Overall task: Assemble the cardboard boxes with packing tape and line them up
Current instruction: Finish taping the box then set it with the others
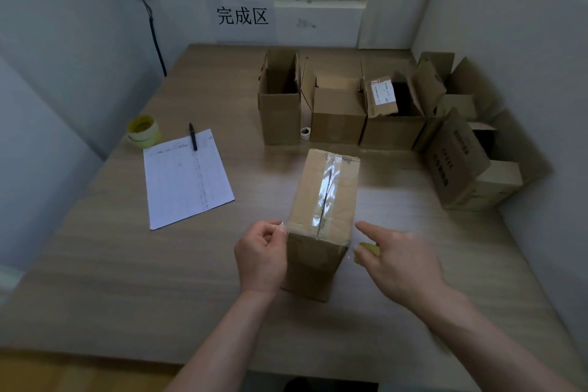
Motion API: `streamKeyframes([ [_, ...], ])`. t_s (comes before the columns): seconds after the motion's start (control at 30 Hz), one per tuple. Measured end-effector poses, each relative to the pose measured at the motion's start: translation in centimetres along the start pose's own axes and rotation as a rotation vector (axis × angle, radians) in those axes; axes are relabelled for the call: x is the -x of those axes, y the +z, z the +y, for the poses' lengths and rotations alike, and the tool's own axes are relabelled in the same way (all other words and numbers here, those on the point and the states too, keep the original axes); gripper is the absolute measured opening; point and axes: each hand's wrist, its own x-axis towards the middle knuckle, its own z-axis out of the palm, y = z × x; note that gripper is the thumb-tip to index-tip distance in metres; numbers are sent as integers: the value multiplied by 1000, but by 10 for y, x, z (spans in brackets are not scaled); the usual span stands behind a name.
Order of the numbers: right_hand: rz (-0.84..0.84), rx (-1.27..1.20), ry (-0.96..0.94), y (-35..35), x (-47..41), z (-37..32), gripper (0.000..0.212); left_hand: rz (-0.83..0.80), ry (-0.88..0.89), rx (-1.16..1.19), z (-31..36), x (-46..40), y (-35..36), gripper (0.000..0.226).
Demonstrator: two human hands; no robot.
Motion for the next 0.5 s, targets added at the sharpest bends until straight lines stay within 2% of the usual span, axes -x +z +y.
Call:
streamKeyframes([
  [0.37,-24,-12,-50,18,-15,9,57,-55,-138,22,-18,-16,7,23],
  [0.5,16,21,-157,27,-12,15,63,-116,-212,149,-25,-21,7,5],
])
